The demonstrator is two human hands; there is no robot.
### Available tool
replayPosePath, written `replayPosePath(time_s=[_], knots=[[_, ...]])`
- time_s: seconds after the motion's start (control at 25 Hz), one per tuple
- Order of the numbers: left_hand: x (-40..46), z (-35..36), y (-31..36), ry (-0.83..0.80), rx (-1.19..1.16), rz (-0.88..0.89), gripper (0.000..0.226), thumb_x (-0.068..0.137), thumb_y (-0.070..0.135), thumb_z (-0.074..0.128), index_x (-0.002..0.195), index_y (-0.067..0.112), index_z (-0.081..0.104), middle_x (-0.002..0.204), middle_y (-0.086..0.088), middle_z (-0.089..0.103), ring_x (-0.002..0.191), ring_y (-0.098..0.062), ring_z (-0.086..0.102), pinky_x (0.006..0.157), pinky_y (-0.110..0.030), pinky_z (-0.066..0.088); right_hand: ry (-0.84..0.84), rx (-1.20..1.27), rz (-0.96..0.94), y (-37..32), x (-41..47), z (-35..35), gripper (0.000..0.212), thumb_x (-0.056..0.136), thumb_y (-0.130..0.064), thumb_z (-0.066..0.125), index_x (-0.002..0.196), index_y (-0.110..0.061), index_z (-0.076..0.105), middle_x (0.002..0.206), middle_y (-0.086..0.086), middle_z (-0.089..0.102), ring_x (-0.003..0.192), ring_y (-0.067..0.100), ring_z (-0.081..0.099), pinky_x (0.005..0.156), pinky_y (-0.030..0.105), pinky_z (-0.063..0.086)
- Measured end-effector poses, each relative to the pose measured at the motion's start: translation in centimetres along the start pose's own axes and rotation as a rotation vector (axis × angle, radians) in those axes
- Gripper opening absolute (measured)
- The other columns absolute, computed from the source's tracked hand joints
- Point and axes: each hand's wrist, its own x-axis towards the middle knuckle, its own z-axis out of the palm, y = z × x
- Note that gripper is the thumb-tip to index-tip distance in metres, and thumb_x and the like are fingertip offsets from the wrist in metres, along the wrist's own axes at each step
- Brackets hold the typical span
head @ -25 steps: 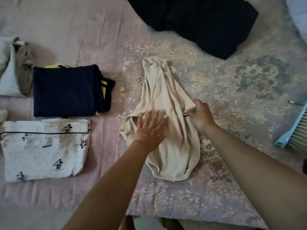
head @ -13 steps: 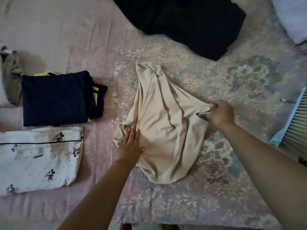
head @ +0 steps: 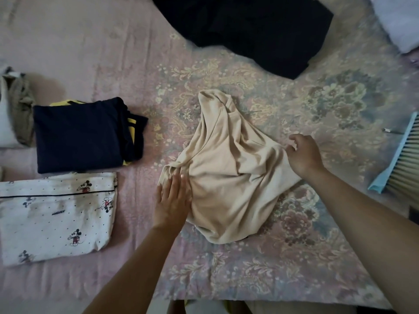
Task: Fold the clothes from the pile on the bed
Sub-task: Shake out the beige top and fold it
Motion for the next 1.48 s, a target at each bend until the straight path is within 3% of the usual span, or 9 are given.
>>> replayPosePath(time_s=[0.16, 0.36, 0.56, 0.84, 0.92, 1.0, 1.08, 1.24, 1.48], knots=[[-2.5, 0.9, -1.4, -0.045, 0.009, -0.044, 0.055, 0.088, 0.037, 0.039, 0.13, 0.004, 0.053, 0.127, -0.018, 0.059, 0.112, -0.032, 0.061, 0.09, -0.054, 0.047, -0.1, -0.206, -0.437, -3.1, -2.8, 2.8, 0.041, 0.087, -0.004, 0.055, 0.128, -0.004, 0.056, 0.135, 0.021, 0.048, 0.123, 0.04, 0.043, 0.099, 0.046, 0.038], [-3.0, 0.8, -2.7, 0.048, -0.041, 0.004, 0.053, 0.084, 0.028, 0.034, 0.13, 0.005, 0.038, 0.121, -0.017, 0.062, 0.107, -0.032, 0.063, 0.087, -0.049, 0.052, -0.273, -0.263, -0.618, -8.0, -5.9, 7.0, 0.046, 0.092, -0.011, 0.052, 0.138, -0.007, 0.046, 0.151, 0.016, 0.032, 0.138, 0.033, 0.03, 0.109, 0.042, 0.03], [-0.9, 0.0, -2.1, 0.217, -0.014, 0.102, 0.055, 0.087, 0.033, 0.033, 0.136, 0.009, 0.036, 0.137, -0.019, 0.05, 0.125, -0.034, 0.05, 0.1, -0.05, 0.044, -0.294, -0.438, -0.568, -9.1, -4.9, 6.8, 0.054, 0.098, -0.026, 0.04, 0.149, -0.018, 0.023, 0.159, 0.007, 0.007, 0.146, 0.023, 0.009, 0.116, 0.037, 0.015], [8.0, -1.0, 0.8, 0.071, -0.044, 0.018, 0.066, 0.093, 0.053, 0.025, 0.151, 0.023, 0.016, 0.158, -0.007, 0.009, 0.145, -0.03, 0.011, 0.115, -0.051, 0.012, -0.285, -0.378, 0.0, -8.0, 3.9, 5.2, 0.062, 0.094, -0.043, 0.047, 0.145, -0.016, 0.024, 0.151, 0.012, 0.027, 0.137, 0.033, 0.028, 0.108, 0.046, 0.029], [8.4, -0.9, 0.0, 0.132, -0.087, 0.099, 0.053, 0.091, 0.04, 0.042, 0.136, 0.014, 0.048, 0.146, -0.011, 0.041, 0.133, -0.035, 0.039, 0.103, -0.05, 0.037, -0.308, -0.378, 0.135, -6.4, 4.8, 5.1, 0.051, 0.09, -0.04, 0.055, 0.13, -0.01, 0.044, 0.137, 0.015, 0.046, 0.124, 0.035, 0.045, 0.103, 0.046, 0.037], [8.2, -1.1, -1.1, 0.29, -0.179, 0.188, 0.016, 0.075, 0.01, 0.062, 0.088, 0.003, 0.067, 0.095, -0.017, 0.068, 0.088, -0.038, 0.064, 0.068, -0.041, 0.056, -0.243, -0.33, 0.086, -5.0, 4.5, 4.5, 0.033, 0.09, -0.029, 0.058, 0.115, -0.007, 0.056, 0.124, 0.018, 0.058, 0.114, 0.035, 0.054, 0.094, 0.04, 0.043], [8.2, -2.2, -2.5, 0.414, -0.311, 0.068, 0.009, 0.068, -0.003, 0.066, 0.072, -0.001, 0.059, 0.073, -0.019, 0.061, 0.064, -0.035, 0.06, 0.05, -0.034, 0.05, -0.09, -0.246, 0.049, -4.0, 4.3, 2.6, 0.024, 0.093, -0.022, 0.053, 0.11, -0.005, 0.057, 0.118, 0.022, 0.059, 0.111, 0.037, 0.055, 0.087, 0.038, 0.043], [8.4, -6.4, -5.5, 0.376, -0.338, -0.277, 0.019, 0.095, 0.006, 0.046, 0.09, -0.008, 0.058, 0.093, -0.025, 0.058, 0.081, -0.041, 0.055, 0.061, -0.041, 0.035, 0.136, 0.07, 0.038, -4.0, 6.1, -2.7, 0.024, 0.094, -0.022, 0.055, 0.105, -0.001, 0.06, 0.11, 0.021, 0.062, 0.102, 0.034, 0.056, 0.081, 0.034, 0.041], [9.8, -7.6, -0.8, 0.327, -0.369, 0.139, 0.025, 0.087, 0.026, 0.063, 0.093, 0.002, 0.068, 0.092, -0.017, 0.063, 0.084, -0.036, 0.062, 0.067, -0.04, 0.048, -0.102, 0.415, -0.238, -6.9, 6.2, -5.4, 0.01, 0.093, -0.012, 0.057, 0.096, -0.003, 0.058, 0.09, 0.009, 0.056, 0.083, 0.015, 0.053, 0.074, 0.026, 0.042]])
